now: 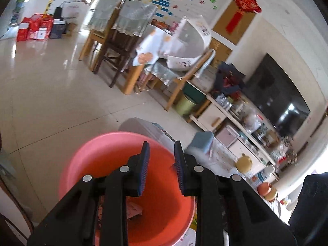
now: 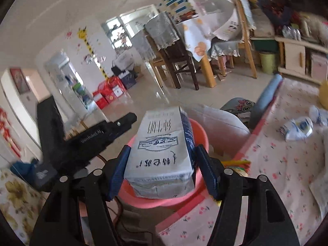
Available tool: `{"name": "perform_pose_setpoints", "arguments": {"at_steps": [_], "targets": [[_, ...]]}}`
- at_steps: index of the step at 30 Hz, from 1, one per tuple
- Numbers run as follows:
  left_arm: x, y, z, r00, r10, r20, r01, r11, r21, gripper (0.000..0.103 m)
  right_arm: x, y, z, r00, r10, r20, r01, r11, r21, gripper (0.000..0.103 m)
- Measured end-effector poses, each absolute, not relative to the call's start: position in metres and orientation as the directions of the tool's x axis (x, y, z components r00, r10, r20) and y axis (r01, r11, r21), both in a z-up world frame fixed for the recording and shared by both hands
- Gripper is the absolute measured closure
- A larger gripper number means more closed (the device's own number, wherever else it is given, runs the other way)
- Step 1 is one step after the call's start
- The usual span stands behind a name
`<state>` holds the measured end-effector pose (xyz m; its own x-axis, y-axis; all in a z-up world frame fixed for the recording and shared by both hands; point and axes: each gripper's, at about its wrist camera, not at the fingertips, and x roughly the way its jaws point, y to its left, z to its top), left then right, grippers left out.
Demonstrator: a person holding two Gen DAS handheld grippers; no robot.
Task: Collect trash
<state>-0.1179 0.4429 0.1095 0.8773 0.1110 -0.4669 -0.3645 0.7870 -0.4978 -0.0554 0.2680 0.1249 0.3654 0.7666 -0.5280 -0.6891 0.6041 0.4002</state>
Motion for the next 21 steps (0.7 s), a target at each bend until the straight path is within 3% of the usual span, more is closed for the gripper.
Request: {"name": "perform_pose_setpoints", "arguments": {"at_steps": [1,3,8,13,21], "targets": [[-0.119,0.445,0.11,0.872,0.131,-0.471,-0.382,0.785,-0.489,0.073,-0.055,0.278,0.122,0.369,0.753,-0.546,-0.7,0.611,0.37,0.036],[-0.119,0.447,0.11,0.864,0.146,-0.481,-0.399,0.782,-0.478,0.061,-0.055,0.286,0.113,0.383,0.722,-0.576,-0.697,0.635,0.333,0.017],[-0.115,0.448,0.109,0.842,0.181,-0.509,-0.437,0.782,-0.445,0.034,-0.051,0.241,0.087,0.487,0.659,-0.573,-0.592,0.731,0.338,0.01],[-0.112,0.439,0.112,0.84,0.194,-0.506,-0.437,0.795,-0.42,0.023,-0.033,0.215,0.039,0.499,0.527,-0.688,-0.487,0.827,0.279,0.01],[-0.105,0.432,0.109,0.823,0.208,-0.529,-0.45,0.806,-0.385,0.017,-0.029,0.24,0.02,0.47,0.509,-0.721,-0.559,0.804,0.203,0.01]]}}
